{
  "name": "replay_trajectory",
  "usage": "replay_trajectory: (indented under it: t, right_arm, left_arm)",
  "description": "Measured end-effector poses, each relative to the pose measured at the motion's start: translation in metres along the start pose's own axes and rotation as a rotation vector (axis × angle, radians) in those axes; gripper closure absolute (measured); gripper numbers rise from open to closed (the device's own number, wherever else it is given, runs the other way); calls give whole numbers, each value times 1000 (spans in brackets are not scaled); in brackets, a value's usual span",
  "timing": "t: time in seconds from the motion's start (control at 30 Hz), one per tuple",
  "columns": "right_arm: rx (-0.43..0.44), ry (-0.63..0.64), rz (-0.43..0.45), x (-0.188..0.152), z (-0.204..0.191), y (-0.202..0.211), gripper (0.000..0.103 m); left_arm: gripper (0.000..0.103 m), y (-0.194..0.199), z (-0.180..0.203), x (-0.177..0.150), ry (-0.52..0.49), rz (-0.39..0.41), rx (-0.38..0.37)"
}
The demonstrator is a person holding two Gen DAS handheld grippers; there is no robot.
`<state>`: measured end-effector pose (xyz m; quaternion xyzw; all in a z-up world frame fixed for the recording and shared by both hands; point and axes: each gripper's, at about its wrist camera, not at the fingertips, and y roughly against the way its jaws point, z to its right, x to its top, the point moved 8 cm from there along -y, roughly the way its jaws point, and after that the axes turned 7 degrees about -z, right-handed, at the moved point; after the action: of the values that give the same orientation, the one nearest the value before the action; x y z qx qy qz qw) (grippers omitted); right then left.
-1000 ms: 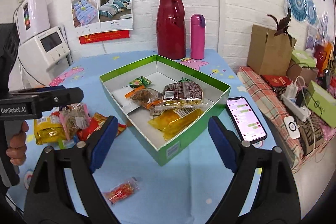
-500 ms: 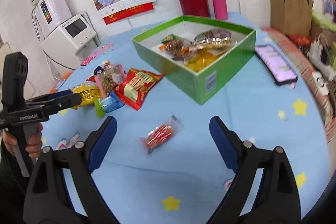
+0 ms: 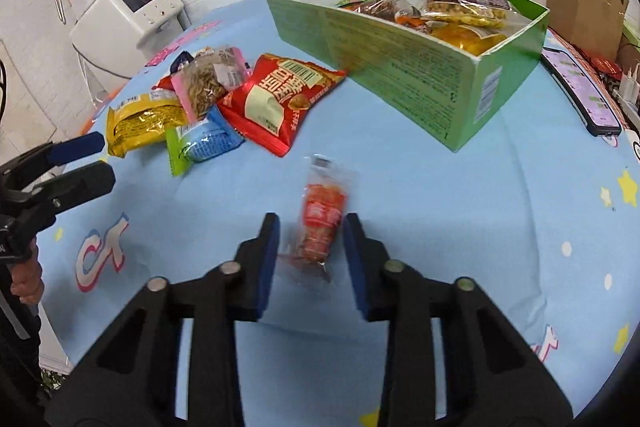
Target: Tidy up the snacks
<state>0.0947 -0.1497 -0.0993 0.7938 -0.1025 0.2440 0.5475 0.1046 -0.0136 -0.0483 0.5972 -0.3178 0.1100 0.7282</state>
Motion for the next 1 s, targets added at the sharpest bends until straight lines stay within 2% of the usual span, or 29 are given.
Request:
replay_trajectory:
  t: [0.13,0.3,0.37,0.43,0.47,0.5,0.6,0.67,0.77,0.93,1.0]
  right_arm:
    - [3,32,-2,-4,-5,0,78]
    - [15,26,-1,-9,-3,4,78]
    - [16,22,0,-10,-1,6,78]
    - [16,19,2,-8,0,8,78]
    - [19,17,3,-8,0,9,78]
    - [23,17,6,-7,0,11,78]
    - [32,30,8,-3,-3,11,78]
    - [37,36,2,0,-4,8,71]
    - [35,41,-10,2,-5,3,68]
    - [-2,56,-16,2,-7,-1,68]
    - [-25,68,-17,1,-6,-1,75]
  left_arm:
    - [25,-18,4,8,-24,-29,-3]
    - [33,-51,7,24,-63,-56,37]
    - [41,-68,7,27,-74,-92,39]
    - [55,-80,6,26,-81,-124,50]
    - [59,-84,5,23,-84,-138,47]
    - [63,-83,6,21,-87,-131,47]
    - [63,-78,8,12,-80,-146,9]
    - [63,-74,8,7,-68,-153,-7]
    - [62,-72,9,7,-58,-143,-14]
    - [63,-78,13,9,-69,-144,-6]
    - [67,-79,14,11,-74,-146,-5]
